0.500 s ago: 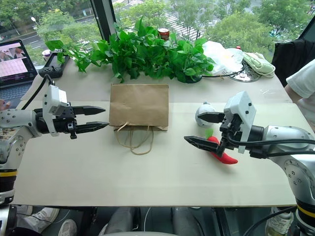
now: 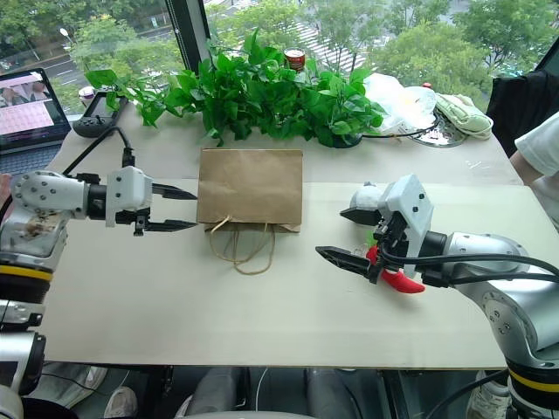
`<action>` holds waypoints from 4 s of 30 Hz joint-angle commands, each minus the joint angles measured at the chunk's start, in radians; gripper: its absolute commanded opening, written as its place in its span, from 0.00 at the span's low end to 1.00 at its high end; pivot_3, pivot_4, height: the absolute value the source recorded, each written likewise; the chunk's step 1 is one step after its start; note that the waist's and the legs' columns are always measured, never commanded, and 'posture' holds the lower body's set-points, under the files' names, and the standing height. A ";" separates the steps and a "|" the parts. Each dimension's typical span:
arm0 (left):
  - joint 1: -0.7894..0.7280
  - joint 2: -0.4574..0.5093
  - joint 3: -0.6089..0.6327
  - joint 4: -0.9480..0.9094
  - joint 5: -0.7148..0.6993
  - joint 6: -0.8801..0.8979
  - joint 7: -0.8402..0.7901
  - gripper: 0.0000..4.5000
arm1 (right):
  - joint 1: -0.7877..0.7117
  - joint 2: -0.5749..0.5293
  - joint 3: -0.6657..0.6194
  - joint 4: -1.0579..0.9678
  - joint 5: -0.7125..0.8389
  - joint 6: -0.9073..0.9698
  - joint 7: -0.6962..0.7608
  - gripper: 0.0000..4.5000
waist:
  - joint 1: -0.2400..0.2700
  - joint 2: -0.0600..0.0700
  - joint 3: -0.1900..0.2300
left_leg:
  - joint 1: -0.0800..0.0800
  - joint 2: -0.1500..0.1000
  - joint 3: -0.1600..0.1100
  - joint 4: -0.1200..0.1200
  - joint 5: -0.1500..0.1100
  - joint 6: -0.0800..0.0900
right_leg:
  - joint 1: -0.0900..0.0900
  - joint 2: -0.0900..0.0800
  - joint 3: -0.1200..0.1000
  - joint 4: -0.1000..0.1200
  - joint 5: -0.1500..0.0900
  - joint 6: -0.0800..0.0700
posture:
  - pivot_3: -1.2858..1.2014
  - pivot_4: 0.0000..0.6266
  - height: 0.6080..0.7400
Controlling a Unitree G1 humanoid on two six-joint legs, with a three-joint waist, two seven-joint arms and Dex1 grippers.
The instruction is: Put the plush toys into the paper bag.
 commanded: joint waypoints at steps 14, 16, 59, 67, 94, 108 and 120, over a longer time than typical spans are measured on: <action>-0.188 -0.264 -0.121 0.573 0.210 -0.646 0.164 0.58 | 0.062 0.026 -0.071 -0.155 0.060 0.027 -0.167 1.00 | -0.002 0.000 0.000 | -0.003 0.000 -0.002 0.002 0.000 0.001 | 0.000 0.000 0.000 0.001 0.000 0.001 | 0.52 0.24 0.83; -0.185 -0.275 -0.116 0.581 0.189 -0.645 0.136 0.58 | 0.070 0.026 -0.076 -0.163 0.069 0.030 -0.184 1.00 | -0.004 0.000 0.000 | -0.003 0.000 -0.002 0.002 0.000 0.001 | -0.001 0.000 0.000 0.001 0.000 0.001 | 0.52 0.24 0.83; -0.207 -0.284 0.129 0.196 -0.210 0.333 0.011 0.00 | -0.190 0.233 0.098 0.309 -0.382 -0.035 -0.524 1.00 | -0.004 0.000 0.000 | -0.005 -0.001 -0.005 0.003 0.000 0.001 | -0.001 0.001 -0.002 0.002 0.000 0.001 | 0.52 0.24 0.83; -0.208 -0.292 0.132 0.203 -0.207 0.325 0.018 0.00 | -0.275 0.305 0.134 0.510 -0.480 -0.081 -0.537 1.00 | -0.006 0.000 0.000 | -0.005 -0.001 -0.005 0.003 0.000 0.001 | -0.001 0.001 -0.002 0.002 0.000 0.001 | 0.52 0.24 0.83; -0.203 -0.303 0.133 0.199 -0.205 0.321 0.019 0.00 | -0.191 0.390 0.189 0.061 -0.228 0.100 -0.354 0.54 | -0.004 0.001 0.000 | -0.005 -0.001 -0.006 0.004 0.000 0.001 | 0.000 0.001 -0.002 0.003 0.000 0.001 | 0.52 0.24 0.83; -0.213 -0.306 0.131 0.183 -0.211 0.342 0.012 0.00 | -0.275 0.619 0.456 0.354 -0.455 -0.051 -0.472 0.01 | -0.008 0.001 0.000 | -0.005 -0.001 -0.006 0.005 0.000 0.001 | -0.001 0.001 -0.003 0.003 0.000 0.001 | 0.52 0.24 0.83; -0.219 -0.308 0.143 0.160 -0.219 0.376 0.022 0.00 | -0.368 0.771 0.456 0.696 -0.611 -0.195 -0.549 0.01 | -0.012 0.001 0.000 | -0.006 -0.001 -0.006 0.003 0.000 0.001 | -0.002 0.001 -0.003 0.003 0.000 0.001 | 0.52 0.24 0.83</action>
